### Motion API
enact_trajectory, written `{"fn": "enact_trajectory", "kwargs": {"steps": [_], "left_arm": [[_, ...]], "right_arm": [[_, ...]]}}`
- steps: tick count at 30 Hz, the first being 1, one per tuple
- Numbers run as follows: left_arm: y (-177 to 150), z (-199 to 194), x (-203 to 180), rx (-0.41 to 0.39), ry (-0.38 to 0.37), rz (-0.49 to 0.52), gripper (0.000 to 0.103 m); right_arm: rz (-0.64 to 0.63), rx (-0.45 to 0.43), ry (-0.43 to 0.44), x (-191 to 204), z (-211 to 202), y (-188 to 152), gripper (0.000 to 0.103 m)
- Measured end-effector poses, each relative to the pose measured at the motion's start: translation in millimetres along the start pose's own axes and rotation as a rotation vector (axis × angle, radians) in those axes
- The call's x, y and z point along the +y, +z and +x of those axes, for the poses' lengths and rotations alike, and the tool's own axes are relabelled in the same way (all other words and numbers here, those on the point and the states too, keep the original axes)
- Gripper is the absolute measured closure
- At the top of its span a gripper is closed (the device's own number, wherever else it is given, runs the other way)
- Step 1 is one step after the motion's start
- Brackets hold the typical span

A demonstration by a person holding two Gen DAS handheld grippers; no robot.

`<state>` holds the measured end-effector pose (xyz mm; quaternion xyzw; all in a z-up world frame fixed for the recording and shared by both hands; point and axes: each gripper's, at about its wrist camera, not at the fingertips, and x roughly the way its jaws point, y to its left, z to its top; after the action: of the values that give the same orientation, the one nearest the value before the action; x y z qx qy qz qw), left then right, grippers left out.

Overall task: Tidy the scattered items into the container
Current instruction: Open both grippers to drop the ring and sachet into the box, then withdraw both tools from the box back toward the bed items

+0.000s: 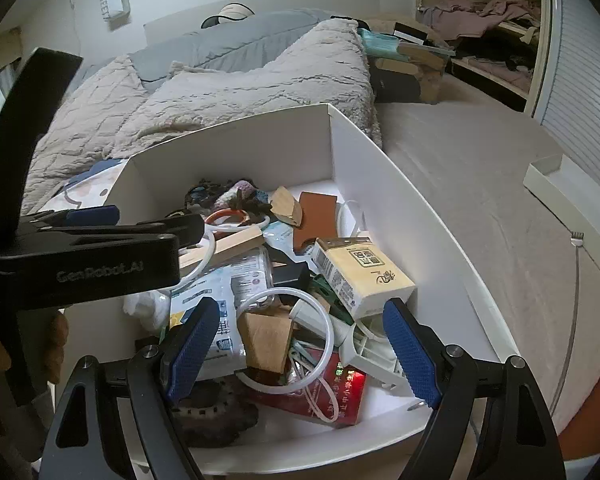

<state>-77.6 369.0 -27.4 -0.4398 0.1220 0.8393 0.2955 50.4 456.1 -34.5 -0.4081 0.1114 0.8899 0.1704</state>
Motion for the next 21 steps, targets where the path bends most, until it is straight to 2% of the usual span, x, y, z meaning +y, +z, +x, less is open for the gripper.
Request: {"fn": "enact_trajectory", "kwargs": {"steps": [12, 13, 14, 16, 21], "left_arm": [[-8.0, -22.3, 1.3, -0.064, -0.010, 0.005, 0.002], [-9.0, -24.8, 2.3, -0.073, -0.007, 0.003, 0.002], [-9.7, -27.0, 3.5, -0.079, -0.005, 0.001, 0.000], [-11.2, -31.7, 5.8, -0.090, -0.007, -0.002, 0.000], [-15.2, -42.7, 11.0, -0.113, -0.012, -0.007, 0.000]], "right_arm": [[0.004, -0.024, -0.048, -2.3, -4.2, 1.3, 0.019], [0.006, -0.026, -0.052, -2.6, -4.6, 1.5, 0.018], [0.008, -0.030, -0.058, -3.2, -5.2, 1.6, 0.012], [0.009, -0.042, -0.079, -4.1, -6.8, 2.0, 0.006], [0.025, -0.070, -0.108, -8.1, -11.0, 3.7, 0.004]]}}
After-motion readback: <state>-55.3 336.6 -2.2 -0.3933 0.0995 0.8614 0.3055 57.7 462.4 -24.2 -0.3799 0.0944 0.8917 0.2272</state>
